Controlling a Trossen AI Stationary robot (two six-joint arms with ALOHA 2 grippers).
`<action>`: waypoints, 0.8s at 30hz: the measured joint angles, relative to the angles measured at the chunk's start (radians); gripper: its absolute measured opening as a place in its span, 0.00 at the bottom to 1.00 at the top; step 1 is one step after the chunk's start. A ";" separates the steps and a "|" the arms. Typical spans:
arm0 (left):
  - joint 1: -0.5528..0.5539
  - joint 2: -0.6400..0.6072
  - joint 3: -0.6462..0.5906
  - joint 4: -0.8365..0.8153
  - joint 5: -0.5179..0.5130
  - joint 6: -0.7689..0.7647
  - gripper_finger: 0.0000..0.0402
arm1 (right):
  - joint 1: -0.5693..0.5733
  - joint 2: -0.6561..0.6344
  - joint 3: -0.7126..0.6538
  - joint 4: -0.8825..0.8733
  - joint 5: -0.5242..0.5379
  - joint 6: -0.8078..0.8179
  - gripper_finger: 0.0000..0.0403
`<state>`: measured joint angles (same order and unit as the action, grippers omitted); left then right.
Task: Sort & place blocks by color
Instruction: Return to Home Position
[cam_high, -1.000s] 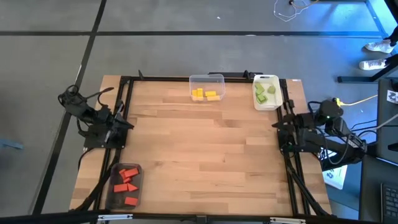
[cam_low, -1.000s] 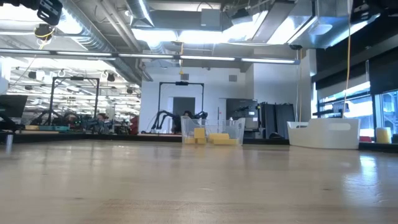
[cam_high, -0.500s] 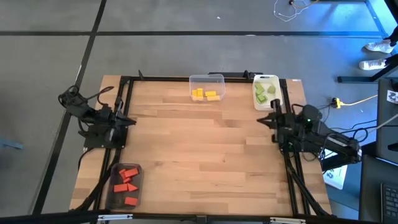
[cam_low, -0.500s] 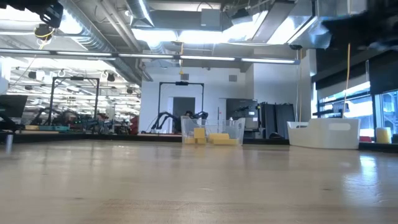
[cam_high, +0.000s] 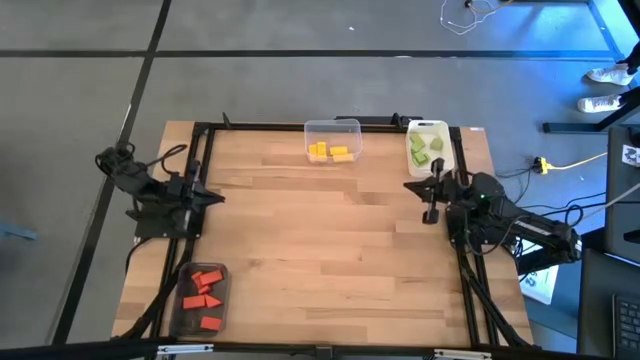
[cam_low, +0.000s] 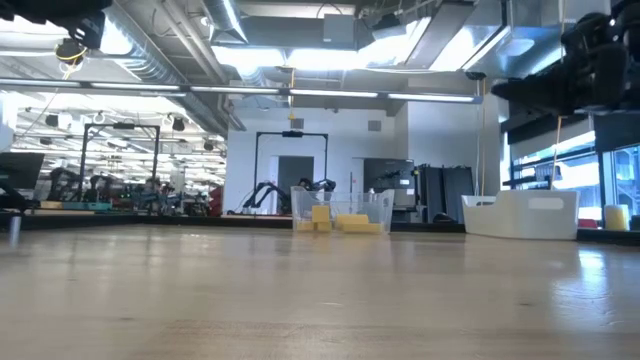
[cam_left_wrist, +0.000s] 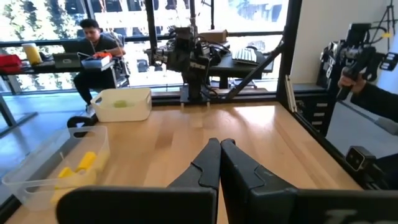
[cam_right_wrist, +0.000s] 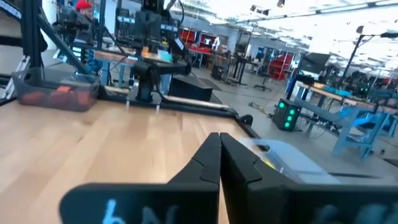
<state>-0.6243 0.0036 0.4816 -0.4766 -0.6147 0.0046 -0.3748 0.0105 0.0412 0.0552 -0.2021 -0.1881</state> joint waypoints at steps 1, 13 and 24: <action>0.000 0.000 -0.005 0.008 -0.001 0.000 0.00 | 0.000 0.000 -0.014 0.009 0.000 0.001 0.00; 0.000 0.000 -0.112 0.121 -0.028 0.032 0.00 | -0.001 0.003 -0.035 -0.002 0.013 -0.009 0.00; 0.001 0.000 -0.270 0.302 -0.036 0.032 0.00 | -0.001 0.003 -0.034 -0.002 0.010 -0.024 0.00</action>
<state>-0.6229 0.0032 0.2115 -0.1745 -0.6506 0.0364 -0.3759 0.0132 0.0071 0.0528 -0.1925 -0.2123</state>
